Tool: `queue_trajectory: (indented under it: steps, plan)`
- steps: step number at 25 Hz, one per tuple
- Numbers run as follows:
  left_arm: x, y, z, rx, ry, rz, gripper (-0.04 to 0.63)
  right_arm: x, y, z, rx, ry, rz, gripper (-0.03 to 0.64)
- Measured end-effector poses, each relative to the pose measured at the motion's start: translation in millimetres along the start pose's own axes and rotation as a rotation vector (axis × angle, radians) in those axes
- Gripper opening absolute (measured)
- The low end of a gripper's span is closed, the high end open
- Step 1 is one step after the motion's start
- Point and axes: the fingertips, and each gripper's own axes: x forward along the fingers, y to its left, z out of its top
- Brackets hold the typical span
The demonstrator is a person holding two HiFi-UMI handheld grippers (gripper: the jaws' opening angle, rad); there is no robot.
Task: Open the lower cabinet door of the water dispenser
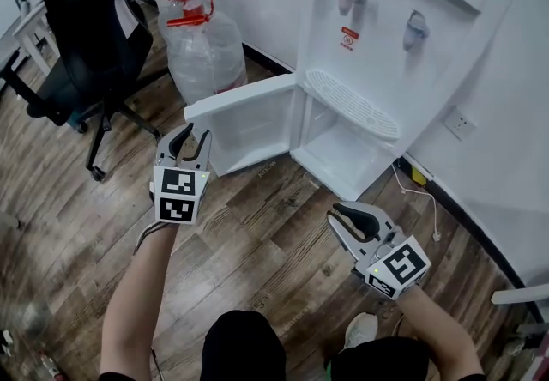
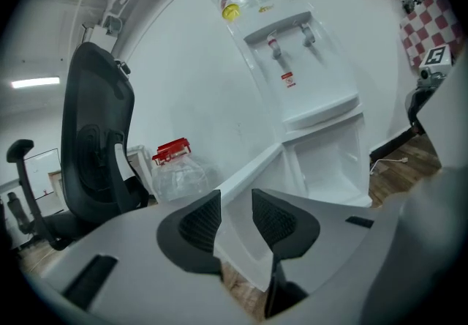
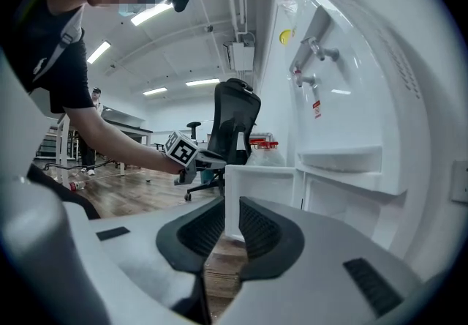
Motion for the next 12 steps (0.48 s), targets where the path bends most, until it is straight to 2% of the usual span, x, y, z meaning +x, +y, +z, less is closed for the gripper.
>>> queue_trajectory:
  steps: [2,12]
  plan:
    - [-7,-15,10,0.001,-0.027,-0.041,0.139,-9,-5,-1,0.006,0.002,-0.020,0.067]
    - [-34,-117,41,-0.095,-0.120,-0.257,0.070,-58,-21,-8,0.038,0.001,-0.089,0.040]
